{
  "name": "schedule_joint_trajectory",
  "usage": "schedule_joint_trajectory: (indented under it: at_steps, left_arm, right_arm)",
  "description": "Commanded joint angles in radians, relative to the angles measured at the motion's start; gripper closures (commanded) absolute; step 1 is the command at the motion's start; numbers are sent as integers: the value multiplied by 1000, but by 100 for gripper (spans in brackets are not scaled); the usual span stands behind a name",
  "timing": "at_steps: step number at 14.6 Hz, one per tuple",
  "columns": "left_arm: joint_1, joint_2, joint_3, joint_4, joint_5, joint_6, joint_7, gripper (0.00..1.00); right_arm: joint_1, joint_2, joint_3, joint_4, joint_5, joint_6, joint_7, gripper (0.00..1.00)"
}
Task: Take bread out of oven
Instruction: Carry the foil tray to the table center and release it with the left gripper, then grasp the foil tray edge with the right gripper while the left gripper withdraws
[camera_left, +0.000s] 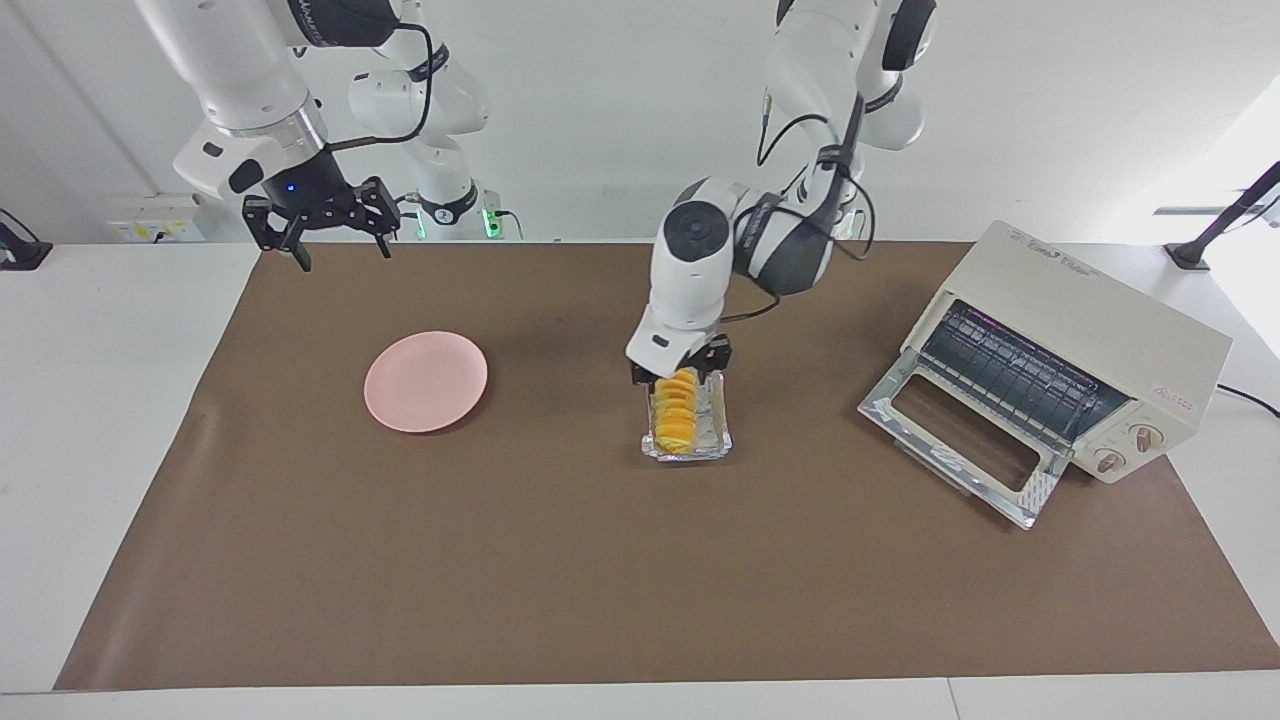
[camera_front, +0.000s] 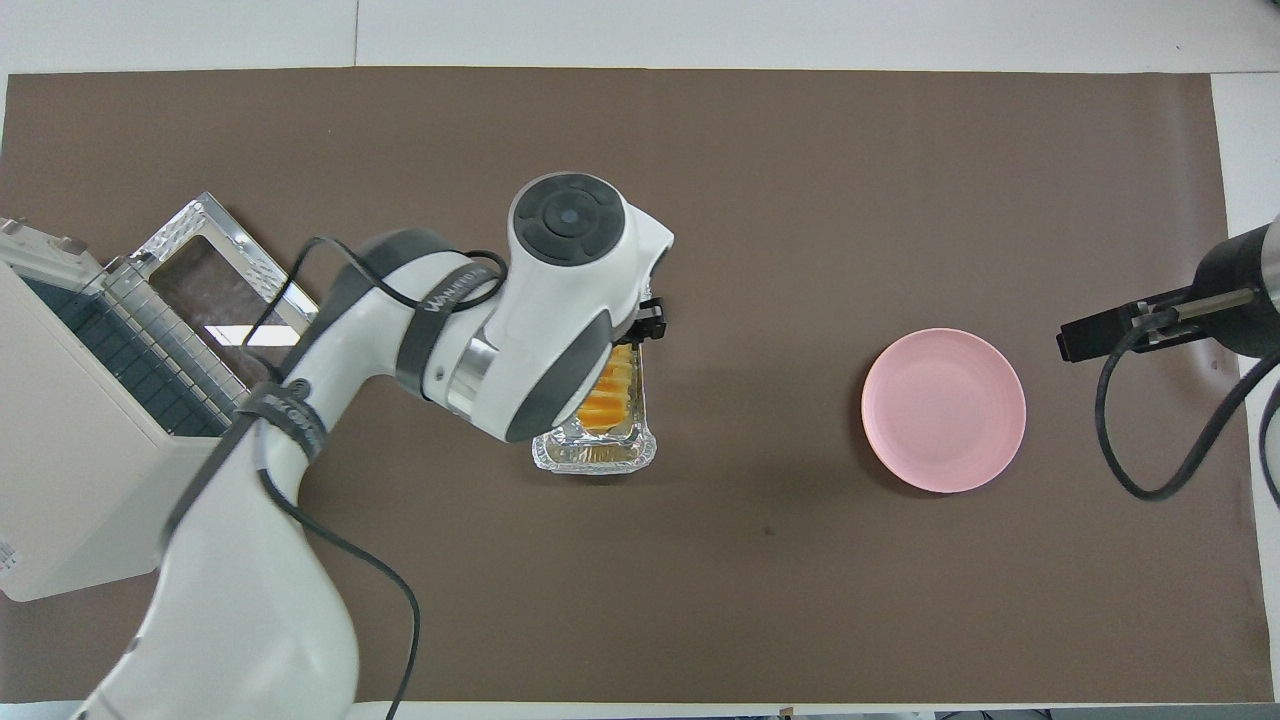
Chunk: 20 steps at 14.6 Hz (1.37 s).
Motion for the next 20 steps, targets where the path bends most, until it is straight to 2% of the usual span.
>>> schedule_joint_trajectory:
  at_steps: [1,4,5,7,8,11,13,14,20]
  left_arm:
    - [180,-193,-1,-43,-7,-209,136,0]
    - [462,-303,3,-52,-5,-349,453,0]
    - [515,-319,3,-55,-5,-387,512,0]
    - [527,-368,5,-107,5,-460,534,0]
    - [521,-385,3,-133,36,-463,537,0]
    - [510,-400,0,-162,44,-462,578,0]
    - [518,-407,-1,-167,44,-455,603,0]
    - [527,-407,-3,-161,47,-437,635,0]
    - [526,-397,-10,-164,78,-426,684,0]
  right_arm:
    - [84,48,3,-21,10,103,119,0]
    - [249,215,1,37,-2,240,364,0]
    - [295,270,0,61,-3,266,433,0]
    - [362,370,0,101,-17,350,544,0]
    - [392,418,0,106,-31,369,582,0]
    - [481,579,-2,224,-133,383,714,0]
    - [485,608,0,209,-155,475,747,0]
    - [486,617,0,168,-151,518,753,0]
    - [503,641,0,57,-157,637,753,0]
